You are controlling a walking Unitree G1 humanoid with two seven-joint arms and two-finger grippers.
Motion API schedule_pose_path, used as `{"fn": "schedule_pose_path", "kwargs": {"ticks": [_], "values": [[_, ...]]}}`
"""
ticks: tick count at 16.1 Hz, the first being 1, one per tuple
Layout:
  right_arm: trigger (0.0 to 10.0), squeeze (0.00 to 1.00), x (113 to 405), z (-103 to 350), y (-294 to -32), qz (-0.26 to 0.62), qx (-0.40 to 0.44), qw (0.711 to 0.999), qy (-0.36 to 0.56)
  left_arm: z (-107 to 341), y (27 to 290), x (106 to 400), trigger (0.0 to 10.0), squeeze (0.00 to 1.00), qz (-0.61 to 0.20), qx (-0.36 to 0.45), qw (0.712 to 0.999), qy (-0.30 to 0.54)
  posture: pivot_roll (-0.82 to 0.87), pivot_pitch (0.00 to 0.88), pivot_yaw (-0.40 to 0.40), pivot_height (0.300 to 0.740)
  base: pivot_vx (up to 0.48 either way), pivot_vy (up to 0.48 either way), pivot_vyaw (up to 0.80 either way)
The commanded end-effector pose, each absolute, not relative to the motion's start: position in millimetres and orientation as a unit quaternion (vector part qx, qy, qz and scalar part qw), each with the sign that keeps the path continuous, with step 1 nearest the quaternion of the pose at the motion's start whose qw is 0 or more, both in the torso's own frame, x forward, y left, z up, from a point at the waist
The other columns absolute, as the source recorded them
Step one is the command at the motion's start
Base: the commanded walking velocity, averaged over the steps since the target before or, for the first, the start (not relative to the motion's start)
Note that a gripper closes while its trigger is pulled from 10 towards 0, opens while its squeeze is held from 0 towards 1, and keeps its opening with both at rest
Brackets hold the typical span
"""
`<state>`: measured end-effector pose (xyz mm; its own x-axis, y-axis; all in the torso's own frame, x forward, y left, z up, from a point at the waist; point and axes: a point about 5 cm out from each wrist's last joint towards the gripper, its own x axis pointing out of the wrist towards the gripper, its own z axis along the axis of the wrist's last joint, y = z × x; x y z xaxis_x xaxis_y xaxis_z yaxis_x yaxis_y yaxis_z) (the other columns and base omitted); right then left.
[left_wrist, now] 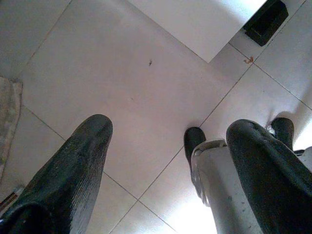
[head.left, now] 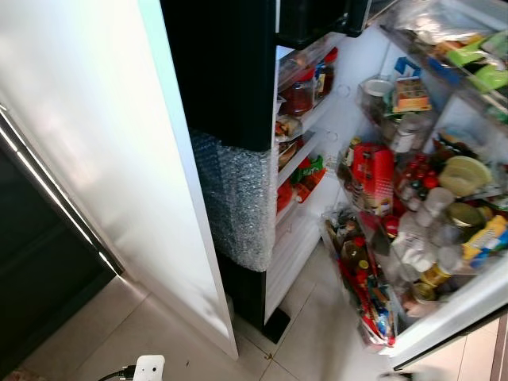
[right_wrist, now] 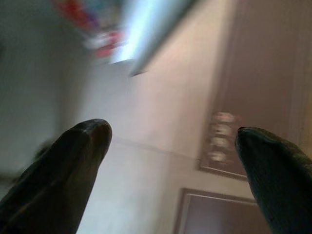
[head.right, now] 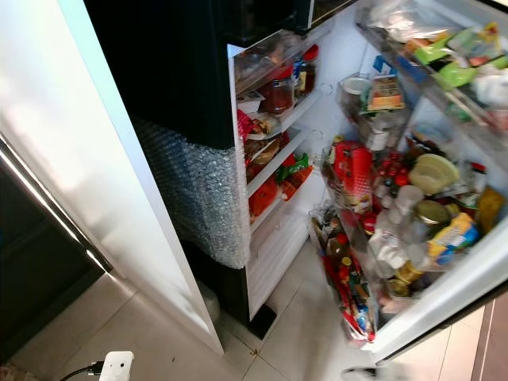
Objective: Restocking fridge
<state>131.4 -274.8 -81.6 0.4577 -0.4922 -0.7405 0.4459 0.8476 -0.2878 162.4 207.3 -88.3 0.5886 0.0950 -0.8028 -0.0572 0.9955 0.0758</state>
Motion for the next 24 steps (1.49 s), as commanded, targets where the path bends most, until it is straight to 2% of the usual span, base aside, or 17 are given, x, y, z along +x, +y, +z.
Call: {"fn": "schedule_pose_path", "kwargs": {"ticks": [1, 3, 6, 11, 15, 17, 20, 24], "values": [[10.0, 0.0, 133.2, -76.8, -283.5, -0.318, -0.013, 0.849, 0.422, -90.6, 207.5, 157.6, 10.0, 0.0, 0.041, 0.029, 0.886, 0.461, -0.1, 0.028, 0.014, 0.74, 0.0, 0.0, 0.0], [10.0, 0.0, 147.0, -60.4, -299.3, -0.379, -0.016, 0.856, 0.353, -90.5, 208.3, 157.2, 10.0, 0.0, 0.04, 0.03, 0.886, 0.461, -0.1, 0.019, 0.012, 0.74, 0.0, 0.0, 0.0], [10.0, 0.0, 153.3, -45.5, -306.4, -0.46, -0.024, 0.84, 0.288, -89.7, 210.5, 157.8, 10.0, 0.0, 0.042, 0.031, 0.888, 0.457, -0.09, 0.011, 0.013, 0.74, 0.0, 0.0, 0.0], [10.0, 0.0, 176.2, -29.4, -302.2, -0.48, -0.011, 0.845, 0.236, -89.3, 211.1, 158.2, 10.0, 0.0, 0.039, 0.032, 0.889, 0.456, -0.09, 0.022, 0.011, 0.74, 0.0, 0.0, 0.0], [10.0, 0.0, 185.6, -21.6, -299.4, -0.474, -0.026, 0.854, 0.211, -88.1, 209.2, 161.7, 10.0, 0.0, 0.04, 0.031, 0.891, 0.451, -0.09, 0.049, 0.011, 0.74, 0.0, 0.0, 0.0], [10.0, 0.0, 196.9, -15.7, -296.0, -0.446, -0.036, 0.873, 0.194, -88.5, 208.1, 161.7, 10.0, 0.0, 0.037, 0.033, 0.89, 0.454, -0.09, 0.054, 0.011, 0.74, 0.0, 0.0, 0.0], [10.0, 0.0, 201.7, -14.6, -292.2, -0.43, -0.038, 0.882, 0.189, -88.7, 206.3, 162.1, 10.0, 0.0, 0.035, 0.032, 0.889, 0.455, -0.09, 0.057, 0.01, 0.74, 0.0, 0.0, 0.0], [10.0, 0.0, 216.6, -11.2, -278.1, -0.357, -0.039, 0.918, 0.17, -87.4, 204.5, 166.2, 10.0, 0.0, 0.032, 0.031, 0.891, 0.451, -0.09, 0.063, 0.008, 0.74, 0.0, 0.0, 0.0]]}}
